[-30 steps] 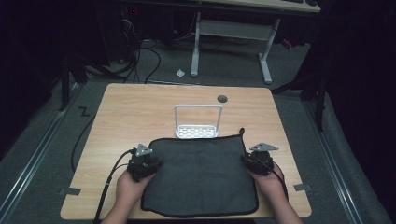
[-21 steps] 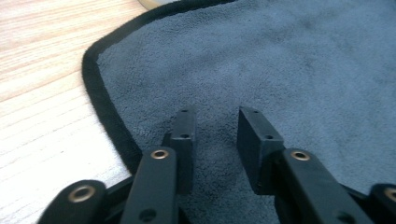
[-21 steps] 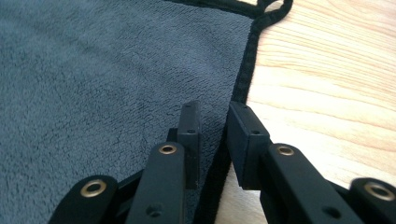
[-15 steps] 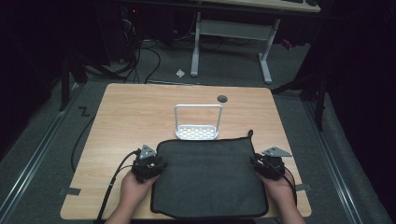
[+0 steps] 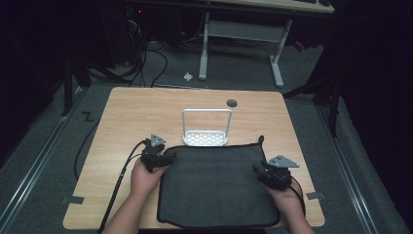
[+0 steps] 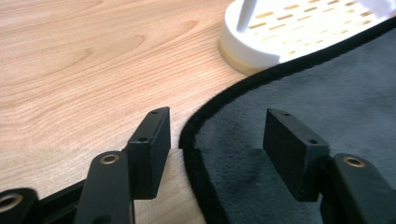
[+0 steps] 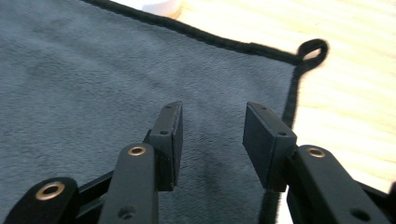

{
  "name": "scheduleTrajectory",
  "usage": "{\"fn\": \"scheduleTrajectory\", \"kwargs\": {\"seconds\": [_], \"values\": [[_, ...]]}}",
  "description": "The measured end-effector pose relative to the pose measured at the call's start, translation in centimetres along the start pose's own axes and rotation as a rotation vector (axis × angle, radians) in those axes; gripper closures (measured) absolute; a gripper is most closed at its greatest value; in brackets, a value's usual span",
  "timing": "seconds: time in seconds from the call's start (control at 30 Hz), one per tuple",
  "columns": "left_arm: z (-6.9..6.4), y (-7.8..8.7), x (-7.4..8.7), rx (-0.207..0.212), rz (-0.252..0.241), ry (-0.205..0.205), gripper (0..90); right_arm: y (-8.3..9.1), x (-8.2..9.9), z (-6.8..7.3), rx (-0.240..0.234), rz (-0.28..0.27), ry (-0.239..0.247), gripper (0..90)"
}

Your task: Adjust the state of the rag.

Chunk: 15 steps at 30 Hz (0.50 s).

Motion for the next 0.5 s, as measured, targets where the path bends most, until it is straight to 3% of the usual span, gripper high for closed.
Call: {"fn": "scheduleTrajectory", "kwargs": {"seconds": [0.17,0.27,0.5], "values": [[0.0,-0.3,0.4,-0.031,0.008,-0.009,44.1,-0.1,0.1,0.1,-0.013,0.007,-0.016,58.1],[-0.3,-0.2,0.4,-0.036,-0.008,-0.018,53.6,-0.2,0.3,0.2,-0.018,0.017,-0.016,57.2],[-1.0,-0.1,0.3,0.011,-0.032,-0.013,73.5,-0.4,0.5,0.6,-0.016,0.025,0.0,55.7]]}}
Point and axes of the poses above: each handheld gripper's, and its own axes: y roughly backward along the jaws, x roughly out of its underside, z roughly to its left, the point moved 9 cm from there along -y, roughly forward along the jaws, and after that the axes turned 10 degrees about -y, right-handed, at the moved point
